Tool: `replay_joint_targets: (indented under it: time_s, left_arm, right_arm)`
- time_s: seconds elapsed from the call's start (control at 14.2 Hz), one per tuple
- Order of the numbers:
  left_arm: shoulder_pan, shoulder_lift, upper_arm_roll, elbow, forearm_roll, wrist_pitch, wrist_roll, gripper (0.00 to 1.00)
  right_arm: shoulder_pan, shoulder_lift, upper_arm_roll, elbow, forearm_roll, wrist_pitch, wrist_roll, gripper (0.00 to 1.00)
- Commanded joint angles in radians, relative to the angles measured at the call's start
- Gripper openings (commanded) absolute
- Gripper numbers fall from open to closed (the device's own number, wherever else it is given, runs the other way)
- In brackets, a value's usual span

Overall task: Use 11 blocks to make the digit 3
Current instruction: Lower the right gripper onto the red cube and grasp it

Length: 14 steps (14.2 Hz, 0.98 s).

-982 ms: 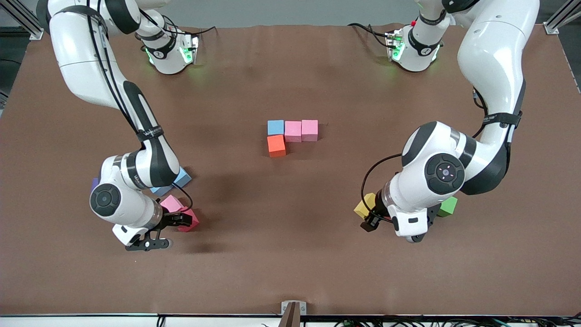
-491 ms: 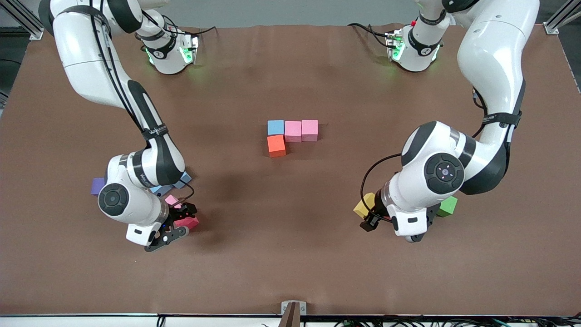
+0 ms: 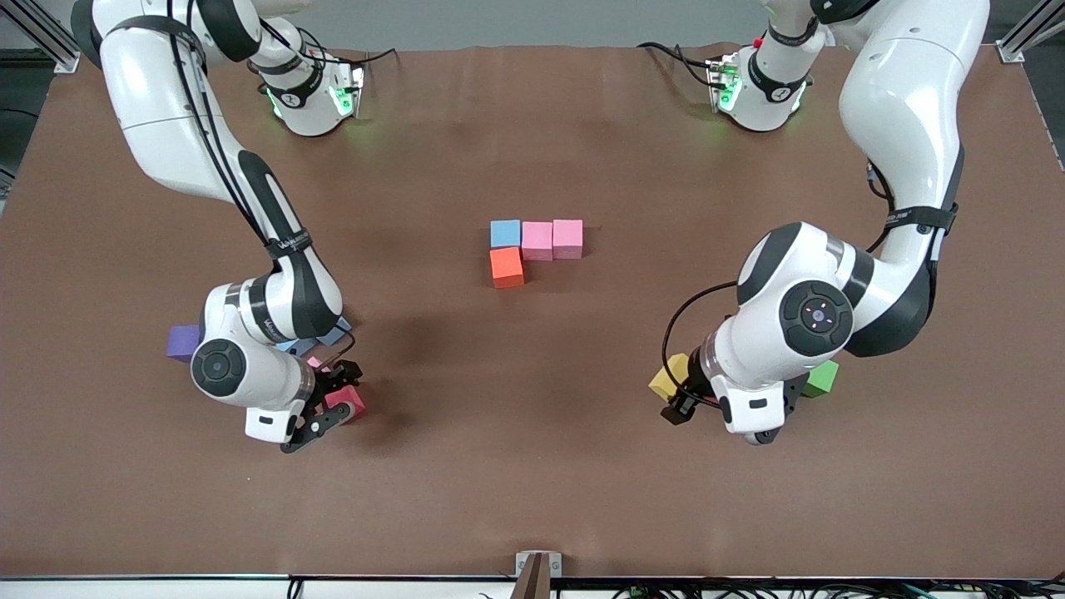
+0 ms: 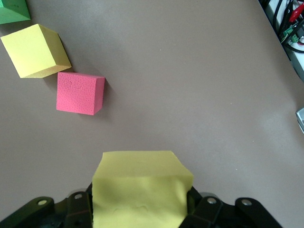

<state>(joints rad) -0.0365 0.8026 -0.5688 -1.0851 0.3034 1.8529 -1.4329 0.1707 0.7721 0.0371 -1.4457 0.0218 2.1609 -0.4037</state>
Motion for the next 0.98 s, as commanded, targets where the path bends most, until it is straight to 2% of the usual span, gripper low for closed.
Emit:
replay_joint_targets:
  time_s: [0.0, 0.49, 0.63, 0.77, 0.91]
  left_arm:
    - [0.009, -0.023, 0.003, -0.015, -0.017, -0.009, 0.017, 0.0]
    - [0.0, -0.023, 0.001, -0.021, -0.018, -0.011, -0.024, 0.0]
    - [-0.002, -0.019, 0.001, -0.021, -0.017, -0.009, -0.024, 0.0]
    - [-0.002, -0.019, 0.003, -0.021, -0.015, -0.009, -0.023, 0.0]
    - [-0.002, -0.019, 0.003, -0.025, -0.013, -0.011, -0.017, 0.0]
  right_arm:
    - [-0.003, -0.008, 0.006, -0.012, -0.01, 0.004, -0.014, 1.0]
    - [0.018, 0.018, 0.004, -0.01, -0.019, 0.048, -0.014, 0.99]
    - [0.018, 0.019, 0.003, -0.01, -0.023, 0.048, -0.014, 0.96]
    - [0.018, 0.019, 0.003, -0.008, -0.026, 0.048, -0.014, 0.88]
    - [0.018, 0.026, 0.003, -0.008, -0.069, 0.05, -0.015, 0.79]
